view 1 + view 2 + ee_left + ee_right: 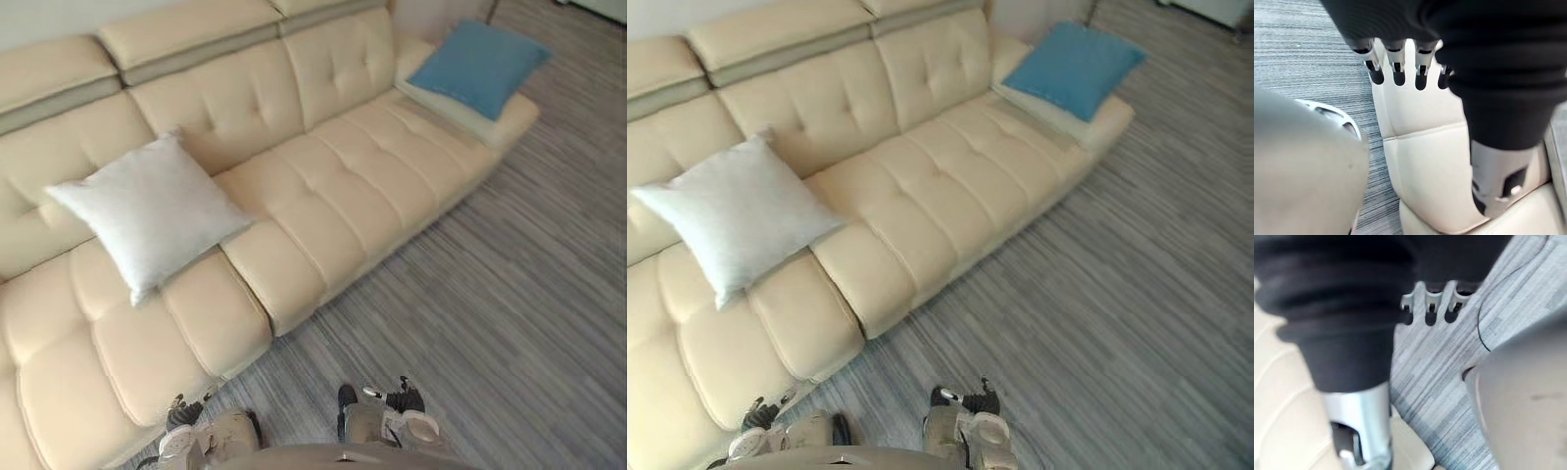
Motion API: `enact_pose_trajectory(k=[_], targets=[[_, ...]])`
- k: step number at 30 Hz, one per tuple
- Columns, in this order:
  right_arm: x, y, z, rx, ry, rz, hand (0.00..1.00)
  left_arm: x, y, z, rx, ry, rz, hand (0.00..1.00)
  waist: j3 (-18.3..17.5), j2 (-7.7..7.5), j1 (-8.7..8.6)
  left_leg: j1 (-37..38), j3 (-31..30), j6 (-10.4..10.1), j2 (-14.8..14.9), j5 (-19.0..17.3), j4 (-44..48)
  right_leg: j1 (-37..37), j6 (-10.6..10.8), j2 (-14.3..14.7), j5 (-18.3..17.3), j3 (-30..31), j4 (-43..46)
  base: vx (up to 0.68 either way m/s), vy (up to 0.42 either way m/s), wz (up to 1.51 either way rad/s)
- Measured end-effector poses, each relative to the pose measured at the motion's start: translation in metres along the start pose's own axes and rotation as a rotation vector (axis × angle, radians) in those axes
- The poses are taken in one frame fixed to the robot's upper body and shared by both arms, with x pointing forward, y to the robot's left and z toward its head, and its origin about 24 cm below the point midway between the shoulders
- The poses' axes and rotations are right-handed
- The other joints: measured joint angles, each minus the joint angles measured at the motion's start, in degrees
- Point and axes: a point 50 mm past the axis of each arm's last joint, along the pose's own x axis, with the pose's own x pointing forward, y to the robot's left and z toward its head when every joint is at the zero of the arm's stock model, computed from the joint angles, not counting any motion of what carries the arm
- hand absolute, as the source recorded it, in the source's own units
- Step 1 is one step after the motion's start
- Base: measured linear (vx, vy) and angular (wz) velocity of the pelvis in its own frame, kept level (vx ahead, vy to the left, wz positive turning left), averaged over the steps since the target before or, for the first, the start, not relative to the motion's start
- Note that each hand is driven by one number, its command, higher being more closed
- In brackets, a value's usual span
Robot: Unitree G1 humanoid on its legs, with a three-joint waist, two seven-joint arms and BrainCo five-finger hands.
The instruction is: Pick up cushions and gather them together orderly.
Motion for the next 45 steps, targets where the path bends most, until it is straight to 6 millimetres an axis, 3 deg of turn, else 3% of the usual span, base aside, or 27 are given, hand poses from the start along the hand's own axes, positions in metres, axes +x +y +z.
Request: enact_pose_trajectory(k=[1,2,3,4,5,7,8,9,10,11,14,15,17,20,23,25,27,28,30,32,33,35,37,39,41,43,45], targets=[[0.001,0.002,0.003,0.001,-0.006,0.004,0.00,0.000,0.000,0.000,-0.003,-0.002,0.002,0.00,-0.01,0.01,0.54,0.24,0.31,0.22,0.42,0.19,-0.15,-1.05,-0.98,0.77,2.17,-0.62,-0.91,0.08,0.007,-2.03],[0.002,0.002,0.005,0.003,-0.012,0.002,0.00,-0.001,-0.002,0.000,-0.004,-0.001,0.001,0.00,0.09,0.19,1.36,2.23,3.04,0.25,1.66,0.18,-1.76,-1.62,-3.44,1.29,4.29,-4.74,-2.54,0.07,-0.083,-2.12],[0.003,0.002,0.008,0.003,-0.020,0.003,0.00,0.000,-0.003,0.001,-0.004,-0.004,0.000,0.00,0.42,0.73,0.65,4.36,6.79,0.97,2.41,-0.27,-2.23,-2.76,-8.15,-0.91,-0.74,-16.98,1.75,0.07,-0.105,-1.99],[0.003,0.000,0.006,0.007,-0.013,-0.004,0.00,0.000,-0.004,0.002,0.001,-0.007,-0.004,0.00,0.10,-0.16,0.62,6.27,9.48,1.00,2.64,-0.63,-1.56,-2.29,-10.16,-2.91,-3.79,-25.85,4.26,0.07,-0.093,-1.29],[0.002,-0.002,0.004,0.009,-0.005,-0.010,0.00,0.000,-0.005,0.002,0.004,-0.006,-0.007,0.00,0.16,-0.10,0.60,7.10,10.49,0.76,2.69,-0.81,-1.10,-2.12,-9.92,-3.04,-3.16,-28.41,4.39,0.07,-0.078,-1.16],[0.003,-0.002,0.003,0.013,-0.001,-0.011,0.00,0.001,-0.006,0.003,0.019,0.006,-0.018,0.00,0.06,0.56,1.01,10.42,12.37,0.63,3.75,-1.08,-2.80,0.01,-12.10,-0.99,-1.74,-34.01,0.96,0.08,-0.160,-1.37],[0.004,-0.002,0.008,0.016,-0.010,-0.013,0.00,0.001,-0.008,0.003,0.023,0.011,-0.024,0.00,0.02,1.53,1.03,11.49,13.64,0.43,4.12,-1.20,-4.70,0.26,-12.68,-1.09,-4.38,-36.21,1.15,0.07,-0.173,-1.09],[0.005,-0.007,0.009,0.030,-0.012,-0.033,0.00,0.002,-0.015,0.005,0.037,0.005,-0.046,0.00,0.03,2.17,0.30,12.73,15.07,-1.58,4.08,-1.55,-7.38,-1.13,-12.80,-4.07,-9.01,-39.91,7.85,0.10,-0.154,-0.56],[0.005,-0.012,0.004,0.039,0.007,-0.050,0.00,0.003,-0.017,0.009,0.069,-0.003,-0.061,0.00,-0.16,1.30,-0.37,14.01,16.02,-3.65,3.07,-1.62,-8.35,-1.69,-11.01,-7.56,-12.33,-38.92,12.97,0.13,-0.165,-0.57],[0.005,-0.014,-0.001,0.032,0.030,-0.056,0.00,0.004,-0.016,0.008,0.078,0.004,-0.063,0.00,-0.32,1.03,0.20,14.91,16.74,-4.59,3.23,-1.84,-8.35,-1.96,-9.35,-7.08,-12.73,-39.10,13.58,0.17,-0.215,-0.74],[0.005,-0.016,-0.004,0.026,0.048,-0.061,0.00,0.003,-0.019,0.001,0.087,0.039,-0.079,0.00,-0.50,2.14,0.02,14.10,14.48,-1.83,6.35,0.15,-2.83,-1.10,-9.83,-3.11,-14.17,-36.20,12.06,0.19,-0.247,-0.62],[0.005,-0.020,-0.005,0.024,0.051,-0.069,0.00,0.002,-0.020,-0.001,0.084,0.043,-0.082,0.00,0.24,2.77,-0.17,10.69,10.31,0.46,9.52,1.48,6.45,0.84,-10.45,-1.11,-14.49,-35.41,10.86,0.15,-0.250,-0.50],[0.005,-0.021,-0.006,0.032,0.056,-0.075,0.00,0.003,-0.017,0.002,0.070,0.036,-0.071,0.00,0.72,3.10,0.63,7.76,5.15,1.12,11.49,1.04,16.55,3.33,-11.07,1.35,-14.94,-33.63,9.71,0.13,-0.199,-0.67],[0.005,-0.020,-0.005,0.034,0.052,-0.078,0.00,0.003,-0.015,0.001,0.064,0.038,-0.064,0.00,1.37,3.19,1.75,1.08,-5.08,0.06,7.90,0.00,23.77,6.90,-11.57,4.46,-15.72,-29.52,7.93,0.13,-0.092,-0.84],[0.006,-0.013,0.002,0.044,0.029,-0.063,0.00,0.002,-0.014,0.005,0.052,0.013,-0.063,0.00,1.96,3.55,2.58,-6.60,-10.12,-0.37,2.02,-1.03,17.84,9.82,-11.72,6.85,-15.83,-24.90,4.09,0.17,0.000,-0.77],[0.006,-0.012,0.002,0.045,0.029,-0.062,0.00,0.002,-0.016,0.008,0.041,-0.002,-0.067,0.00,2.28,3.29,3.32,-8.53,-10.61,-0.72,-0.18,-0.74,11.48,11.44,-11.48,7.35,-15.73,-22.56,2.67,0.25,0.064,-0.73],[0.006,-0.013,0.002,0.049,0.031,-0.065,0.00,0.001,-0.018,0.007,0.013,-0.004,-0.064,0.00,2.17,3.19,4.60,-8.26,-11.10,-0.17,-2.31,2.14,-0.58,12.65,-10.00,7.54,-16.11,-20.15,1.68,0.27,0.101,-0.89],[0.006,-0.012,0.002,0.050,0.031,-0.062,0.00,0.001,-0.017,0.007,0.001,-0.002,-0.061,0.00,2.08,3.19,5.01,-8.12,-12.01,1.29,-2.83,5.31,-4.16,13.31,-9.18,7.94,-16.62,-18.30,1.33,0.27,0.112,-0.68],[0.004,-0.010,-0.001,0.054,0.041,-0.060,0.00,0.000,-0.014,0.004,-0.015,0.007,-0.048,0.00,0.39,2.96,5.46,-6.98,-12.23,3.19,-3.99,8.66,-5.21,13.43,-7.46,7.78,-17.91,-15.55,1.64,0.38,0.152,-0.74],[0.001,-0.009,-0.010,0.054,0.065,-0.055,0.00,0.001,-0.009,0.003,-0.014,0.012,-0.037,0.00,-0.43,0.03,5.54,-3.94,-9.39,3.96,-5.86,6.37,-6.11,13.10,-2.69,4.67,-21.41,-13.99,6.78,0.46,0.138,-0.55],[0.001,-0.009,-0.011,0.054,0.070,-0.053,0.00,0.002,-0.007,0.004,-0.003,0.012,-0.038,0.00,-0.37,-0.63,5.47,-2.50,-8.52,4.51,-6.47,4.93,-6.01,11.39,-1.72,3.12,-21.71,-14.29,12.70,0.53,0.144,-0.30],[0.001,-0.011,-0.011,0.051,0.069,-0.055,0.00,0.002,-0.007,0.003,0.028,0.018,-0.043,0.00,-0.04,-0.46,4.97,1.59,-8.18,5.46,-6.63,1.74,-5.21,5.86,3.72,0.73,-18.12,-14.66,30.81,0.55,0.138,-0.13],[0.000,-0.011,-0.013,0.049,0.072,-0.048,0.00,0.002,-0.006,0.000,0.045,0.037,-0.044,0.00,0.73,0.29,4.62,7.16,-8.68,5.95,-6.64,-0.91,-5.69,1.76,2.19,-1.83,-17.94,-16.22,44.50,0.48,0.056,0.02],[0.002,-0.010,-0.008,0.051,0.058,-0.044,0.00,0.002,-0.005,-0.001,0.046,0.042,-0.042,0.00,0.87,0.31,3.73,12.09,-9.17,6.02,-6.29,-1.65,-8.09,-1.24,-0.46,-4.08,-19.35,-18.89,47.13,0.48,-0.032,0.12],[0.003,-0.009,0.001,0.060,0.021,-0.043,0.00,0.004,-0.012,0.006,0.051,0.024,-0.054,0.00,1.11,0.55,3.25,16.99,-10.50,4.25,-4.70,-3.00,-12.35,-7.80,-1.41,-5.63,-20.13,-22.21,40.45,0.60,-0.133,0.21],[0.005,-0.010,0.007,0.060,0.003,-0.045,0.00,0.004,-0.014,0.005,0.063,0.027,-0.061,0.00,1.19,0.68,2.33,20.12,-10.53,3.80,-3.59,-3.21,-15.58,-11.41,-2.13,-4.83,-18.47,-22.09,28.91,0.52,-0.215,0.19],[0.004,-0.012,0.002,0.062,0.020,-0.056,0.00,0.003,-0.012,0.000,0.085,0.046,-0.060,0.00,1.19,-0.08,1.70,22.92,-11.34,3.08,-3.96,-3.08,-17.11,-10.18,-2.53,-3.80,-11.38,-19.77,13.53,0.51,-0.231,0.25]])
